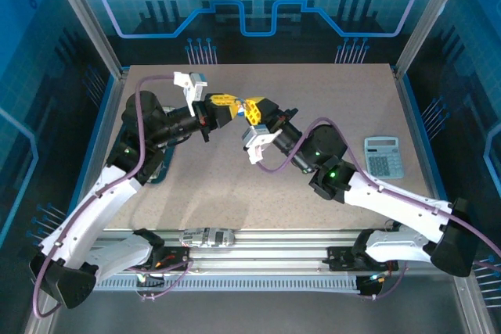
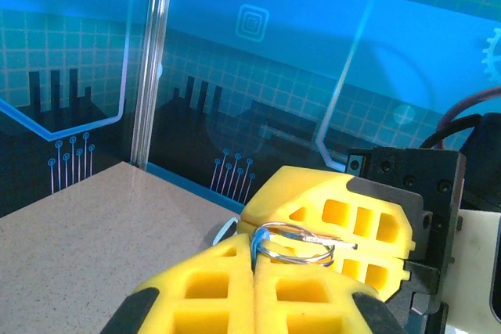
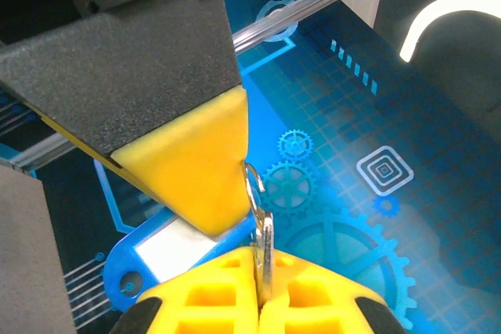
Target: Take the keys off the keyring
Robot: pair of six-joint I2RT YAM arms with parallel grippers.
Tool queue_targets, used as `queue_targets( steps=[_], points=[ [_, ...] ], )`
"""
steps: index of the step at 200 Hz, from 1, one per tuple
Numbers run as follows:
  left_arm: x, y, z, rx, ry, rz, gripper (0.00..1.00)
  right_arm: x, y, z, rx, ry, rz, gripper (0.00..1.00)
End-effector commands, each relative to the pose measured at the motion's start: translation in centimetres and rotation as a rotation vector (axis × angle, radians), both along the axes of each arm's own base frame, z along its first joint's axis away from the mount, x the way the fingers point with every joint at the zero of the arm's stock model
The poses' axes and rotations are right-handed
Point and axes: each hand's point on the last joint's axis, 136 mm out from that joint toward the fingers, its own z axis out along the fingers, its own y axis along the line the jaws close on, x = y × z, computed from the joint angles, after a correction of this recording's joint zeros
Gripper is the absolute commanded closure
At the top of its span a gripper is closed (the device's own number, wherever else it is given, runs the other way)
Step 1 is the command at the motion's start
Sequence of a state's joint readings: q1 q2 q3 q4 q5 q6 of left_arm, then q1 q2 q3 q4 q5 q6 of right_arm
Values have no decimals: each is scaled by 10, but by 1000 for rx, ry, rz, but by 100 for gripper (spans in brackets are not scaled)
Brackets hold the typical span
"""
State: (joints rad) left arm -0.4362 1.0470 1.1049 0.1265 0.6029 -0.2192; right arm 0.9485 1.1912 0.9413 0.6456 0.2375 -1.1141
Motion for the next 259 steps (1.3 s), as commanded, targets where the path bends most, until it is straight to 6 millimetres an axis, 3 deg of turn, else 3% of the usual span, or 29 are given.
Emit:
queue_targets(
  steps=[1, 66, 106, 134, 181, 245, 259],
  points=[
    [-11, -5, 29, -41, -52, -47, 100, -13, 42, -80, -311, 19, 93, 100],
    [-12, -6, 29, -34, -42, -61, 100, -13, 59, -107, -433, -20, 90, 100],
    [-15, -5, 29, -31, -45, -61, 100, -7, 58, -112, -462, 7, 67, 100],
    [-14, -1, 28, -34, -50, -41, 100, -13, 48, -98, -413, 62, 94, 100],
    [-9, 6, 22, -24, -63, 5, 100, -17, 24, -49, -187, 219, 126, 100],
    [-6, 7, 11, 11, -51, 27, 100, -31, 13, -33, -81, 441, 230, 100],
    [-6, 7, 11, 17, -50, 28, 100, -33, 12, -34, -91, 452, 237, 96]
  ],
)
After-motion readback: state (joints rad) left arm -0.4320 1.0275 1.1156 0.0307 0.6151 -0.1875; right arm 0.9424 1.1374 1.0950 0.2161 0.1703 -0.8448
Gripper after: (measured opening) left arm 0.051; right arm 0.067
